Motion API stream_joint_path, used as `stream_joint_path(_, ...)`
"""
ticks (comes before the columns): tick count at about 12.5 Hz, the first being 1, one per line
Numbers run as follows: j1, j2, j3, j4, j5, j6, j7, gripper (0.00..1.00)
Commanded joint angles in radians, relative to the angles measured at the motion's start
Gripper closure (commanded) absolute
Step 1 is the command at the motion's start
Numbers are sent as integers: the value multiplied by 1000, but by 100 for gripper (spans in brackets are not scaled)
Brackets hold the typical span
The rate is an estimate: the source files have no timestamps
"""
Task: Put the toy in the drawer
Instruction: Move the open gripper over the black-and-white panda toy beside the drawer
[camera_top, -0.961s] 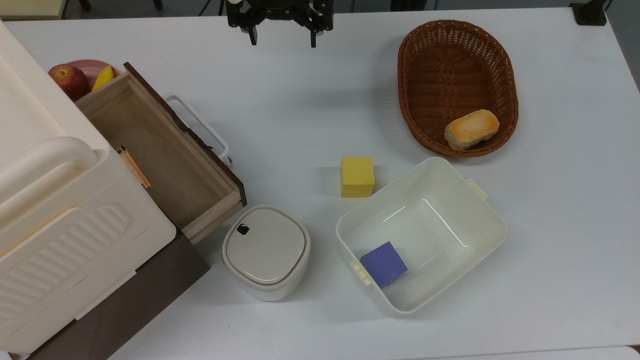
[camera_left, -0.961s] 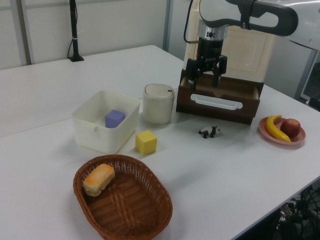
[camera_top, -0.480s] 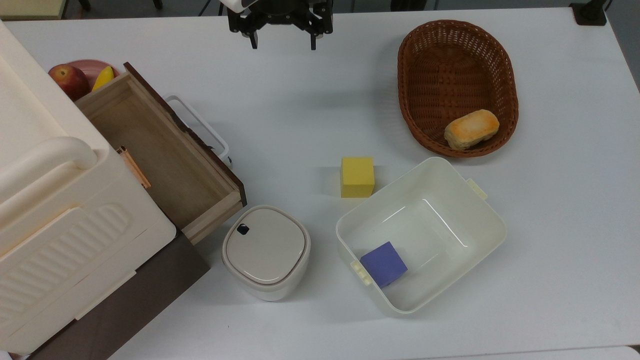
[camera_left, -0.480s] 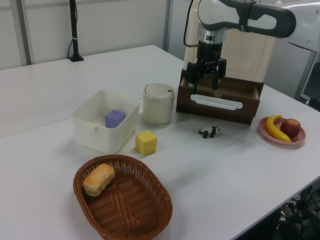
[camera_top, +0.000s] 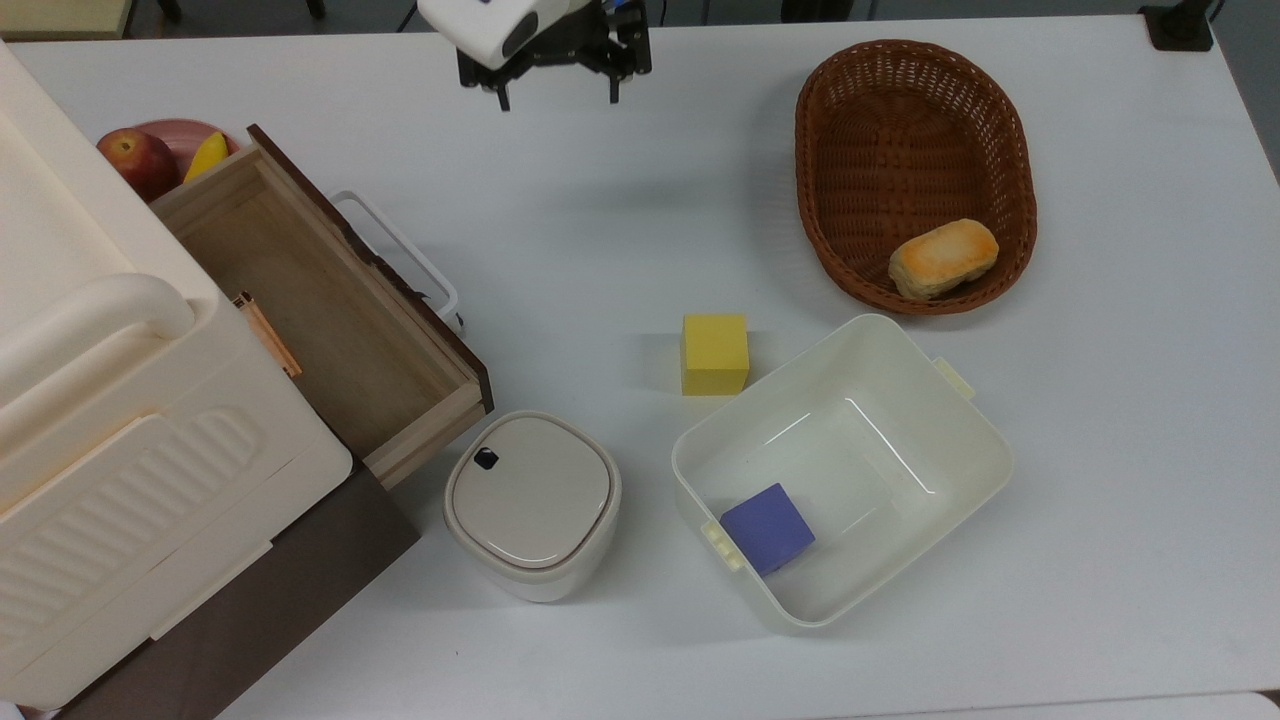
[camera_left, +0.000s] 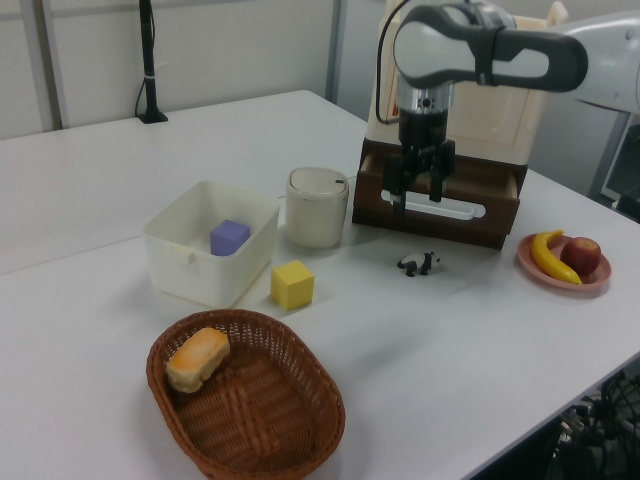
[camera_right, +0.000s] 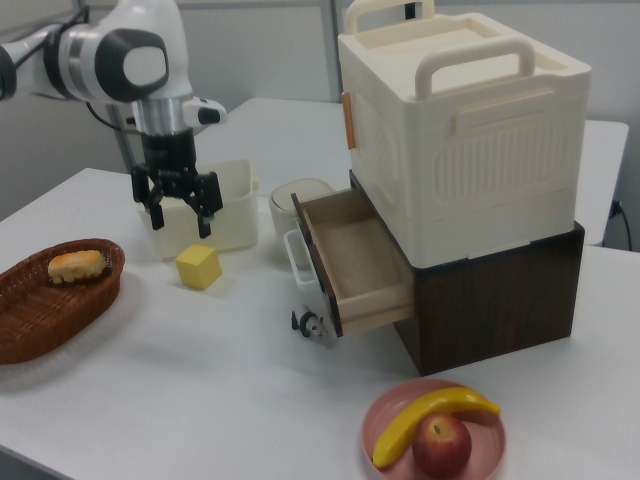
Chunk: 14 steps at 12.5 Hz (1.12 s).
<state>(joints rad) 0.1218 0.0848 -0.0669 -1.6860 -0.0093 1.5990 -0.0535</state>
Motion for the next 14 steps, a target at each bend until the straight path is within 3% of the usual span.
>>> stream_joint_path(1, -25, -53, -14, -192, -56, 221, -28, 3)
stream_joint_path(5, -60, -56, -14, -348, -149, 494, -16, 4)
stream_joint_path(7, -95, -57, -14, -464, -199, 718, 65, 5)
stream_joint_path(14, -142, -57, -16, -626, -242, 1082, 167, 6)
